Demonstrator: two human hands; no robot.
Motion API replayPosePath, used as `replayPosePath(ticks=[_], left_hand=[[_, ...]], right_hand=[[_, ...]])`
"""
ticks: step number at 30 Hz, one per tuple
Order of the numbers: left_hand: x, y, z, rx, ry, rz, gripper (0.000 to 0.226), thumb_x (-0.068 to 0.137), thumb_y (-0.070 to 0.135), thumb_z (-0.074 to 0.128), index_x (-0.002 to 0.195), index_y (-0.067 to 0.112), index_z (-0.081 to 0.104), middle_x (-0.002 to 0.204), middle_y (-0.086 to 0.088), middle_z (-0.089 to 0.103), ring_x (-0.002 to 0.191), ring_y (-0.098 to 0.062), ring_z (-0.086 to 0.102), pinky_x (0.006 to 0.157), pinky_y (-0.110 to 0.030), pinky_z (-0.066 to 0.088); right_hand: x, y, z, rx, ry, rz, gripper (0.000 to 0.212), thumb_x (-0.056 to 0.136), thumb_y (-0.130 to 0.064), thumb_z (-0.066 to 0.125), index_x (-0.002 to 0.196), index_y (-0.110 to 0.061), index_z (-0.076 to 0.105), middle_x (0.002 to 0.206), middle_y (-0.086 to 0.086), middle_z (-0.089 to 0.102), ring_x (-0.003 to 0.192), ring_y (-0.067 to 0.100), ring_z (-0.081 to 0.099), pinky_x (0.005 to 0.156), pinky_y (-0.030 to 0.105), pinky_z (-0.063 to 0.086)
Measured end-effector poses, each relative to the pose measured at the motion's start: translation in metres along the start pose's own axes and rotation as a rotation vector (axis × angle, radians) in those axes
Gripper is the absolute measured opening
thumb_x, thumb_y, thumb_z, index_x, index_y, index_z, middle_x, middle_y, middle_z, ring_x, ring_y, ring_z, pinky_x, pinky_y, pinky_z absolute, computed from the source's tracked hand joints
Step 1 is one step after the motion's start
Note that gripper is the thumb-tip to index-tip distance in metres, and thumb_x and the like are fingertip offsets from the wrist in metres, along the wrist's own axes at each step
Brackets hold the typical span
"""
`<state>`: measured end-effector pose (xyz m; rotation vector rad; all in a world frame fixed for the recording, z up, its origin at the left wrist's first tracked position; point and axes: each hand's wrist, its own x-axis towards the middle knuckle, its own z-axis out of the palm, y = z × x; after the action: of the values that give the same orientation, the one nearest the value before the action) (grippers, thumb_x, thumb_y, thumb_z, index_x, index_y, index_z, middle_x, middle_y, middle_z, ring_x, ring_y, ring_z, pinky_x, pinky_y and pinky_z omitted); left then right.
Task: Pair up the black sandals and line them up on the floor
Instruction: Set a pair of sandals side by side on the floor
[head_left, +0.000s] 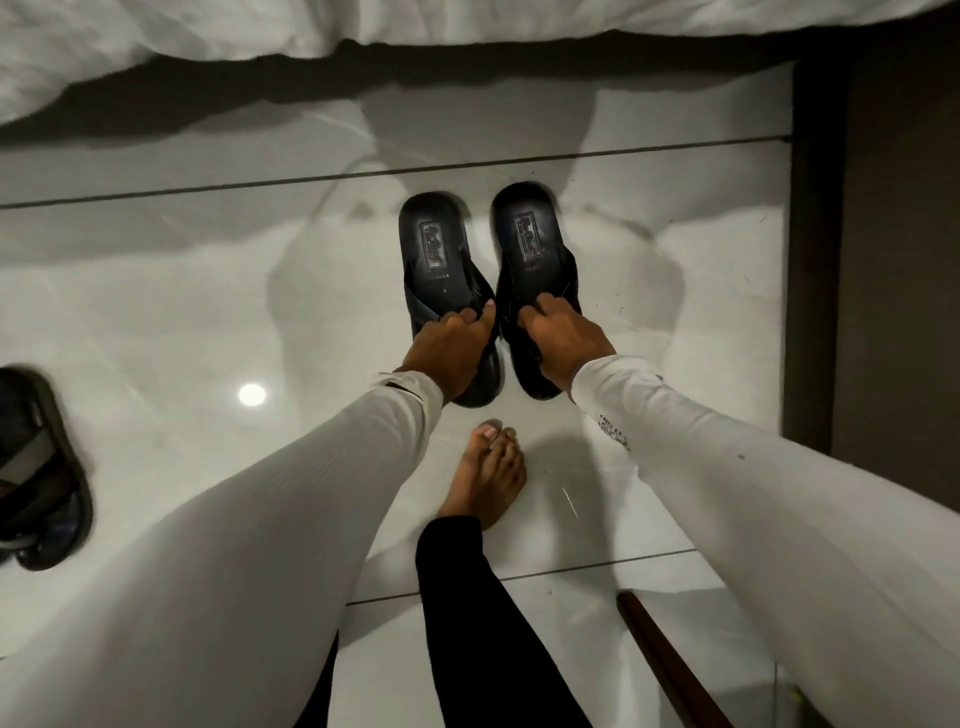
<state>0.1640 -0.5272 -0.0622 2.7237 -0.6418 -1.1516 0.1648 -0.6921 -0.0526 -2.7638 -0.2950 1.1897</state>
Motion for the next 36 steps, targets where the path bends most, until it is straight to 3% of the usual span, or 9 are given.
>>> replayPosePath(ticks=[6,12,16,19,21,27,36], left_hand=[[-0.009,-0.009,0.001,-0.025,-0.041,0.028,0.064,0.102,0.011,0.047,0.16,0.01,0.019,0.142,-0.017,0.052,0.127,-0.039,0.056,0.107,-0.049,0.049],[-0.028,-0.017,0.0,-0.135,-0.026,0.037,0.071,0.096,0.008,0.054,0.159,0.011,0.022,0.152,-0.014,0.041,0.131,-0.038,0.05,0.11,-0.048,0.047],[-0.061,-0.024,0.002,-0.085,0.084,-0.092,0.067,0.1,0.028,0.049,0.159,0.012,0.023,0.164,-0.016,0.027,0.139,-0.037,0.043,0.109,-0.047,0.042],[-0.097,-0.036,0.002,-0.045,0.134,-0.17,0.073,0.101,0.05,0.04,0.161,0.016,0.016,0.168,-0.017,0.016,0.153,-0.037,0.026,0.118,-0.051,0.031],[-0.121,-0.049,0.005,0.003,0.153,-0.182,0.081,0.098,0.063,0.034,0.162,0.019,0.011,0.17,-0.017,0.008,0.157,-0.035,0.015,0.122,-0.054,0.023],[-0.2,-0.106,0.011,-0.041,0.252,-0.276,0.089,0.091,0.072,0.032,0.162,0.022,0.013,0.17,-0.018,0.008,0.157,-0.036,0.014,0.124,-0.06,0.014],[-0.364,-0.272,0.065,-0.046,0.265,-0.479,0.09,0.09,0.073,0.034,0.162,0.023,0.015,0.169,-0.019,0.012,0.156,-0.037,0.017,0.123,-0.063,0.013]], right_hand=[[0.004,-0.013,-0.001,0.07,-0.04,-0.009,0.059,0.079,0.006,0.063,0.134,-0.008,0.048,0.133,0.013,0.046,0.126,0.035,0.047,0.091,0.049,0.054],[-0.011,-0.014,0.002,0.13,-0.005,0.06,0.07,0.073,0.005,0.07,0.137,-0.01,0.044,0.135,0.014,0.045,0.122,0.037,0.05,0.091,0.049,0.054],[-0.039,-0.018,0.003,0.014,0.067,0.094,0.077,0.077,-0.014,0.072,0.145,-0.01,0.037,0.144,0.02,0.043,0.126,0.041,0.048,0.1,0.047,0.046],[-0.057,-0.031,-0.004,-0.103,0.055,0.091,0.085,0.083,-0.037,0.068,0.152,-0.012,0.025,0.157,0.022,0.029,0.144,0.038,0.03,0.116,0.049,0.029],[-0.064,-0.046,-0.011,-0.16,0.072,0.094,0.087,0.085,-0.05,0.06,0.154,-0.013,0.021,0.16,0.023,0.023,0.149,0.037,0.022,0.119,0.053,0.02],[-0.065,-0.132,-0.035,-0.246,0.114,0.033,0.09,0.086,-0.063,0.051,0.157,-0.016,0.019,0.162,0.024,0.019,0.151,0.038,0.015,0.122,0.055,0.01],[-0.045,-0.359,0.002,-0.333,0.064,-0.172,0.089,0.089,-0.067,0.039,0.158,-0.02,0.006,0.165,0.02,0.008,0.153,0.037,0.006,0.123,0.054,0.007]])
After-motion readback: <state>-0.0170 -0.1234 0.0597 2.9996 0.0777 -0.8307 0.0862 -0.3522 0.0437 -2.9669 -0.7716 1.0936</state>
